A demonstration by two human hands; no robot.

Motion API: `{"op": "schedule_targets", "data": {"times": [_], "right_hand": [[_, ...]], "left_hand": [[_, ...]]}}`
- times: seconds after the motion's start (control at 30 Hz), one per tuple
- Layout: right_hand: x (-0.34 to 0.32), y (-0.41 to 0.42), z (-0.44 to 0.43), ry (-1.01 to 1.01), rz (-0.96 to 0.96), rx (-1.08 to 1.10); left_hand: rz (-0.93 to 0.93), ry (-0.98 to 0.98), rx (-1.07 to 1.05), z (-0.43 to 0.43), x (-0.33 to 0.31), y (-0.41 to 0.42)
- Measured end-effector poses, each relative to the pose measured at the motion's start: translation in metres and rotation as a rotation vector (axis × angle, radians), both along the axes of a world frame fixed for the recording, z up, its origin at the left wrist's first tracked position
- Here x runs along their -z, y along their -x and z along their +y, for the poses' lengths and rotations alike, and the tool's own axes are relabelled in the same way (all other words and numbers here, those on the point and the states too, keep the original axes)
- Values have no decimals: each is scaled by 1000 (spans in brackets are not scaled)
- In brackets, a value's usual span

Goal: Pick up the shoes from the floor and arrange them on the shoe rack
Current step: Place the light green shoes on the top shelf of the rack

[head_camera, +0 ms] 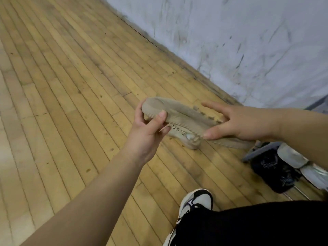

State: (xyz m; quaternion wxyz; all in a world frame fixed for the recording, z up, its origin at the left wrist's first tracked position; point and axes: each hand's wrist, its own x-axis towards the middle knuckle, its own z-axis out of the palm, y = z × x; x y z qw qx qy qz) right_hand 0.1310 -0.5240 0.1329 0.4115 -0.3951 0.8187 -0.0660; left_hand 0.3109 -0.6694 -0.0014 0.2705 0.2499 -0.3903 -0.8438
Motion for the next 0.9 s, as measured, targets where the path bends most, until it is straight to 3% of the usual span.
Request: {"op": "schedule_targets", "data": {"times": [0.1, 0.2, 0.33, 0.47, 0.63, 0.8, 0.9], "right_hand": [[29, 28, 37, -112, 242, 82], [61, 54, 68, -239, 394, 122], [93, 78, 85, -325, 448, 202], [119, 96, 88, -347, 409, 395], [129, 109, 93, -347, 437, 425], [128, 107, 96, -340, 405, 440], [123, 104, 97, -335, 355, 396]], "left_hand": [[-316, 158, 137, 12, 36, 41], [-646, 204, 129, 21, 79, 80], [-922, 748, 366, 27, 131, 134], [-1037, 1073, 764, 38, 179, 187], [-1254, 1471, 1153, 65, 209, 219], [-1161, 1476, 967, 77, 216, 170], [-1055, 1517, 1010, 75, 205, 130]]}}
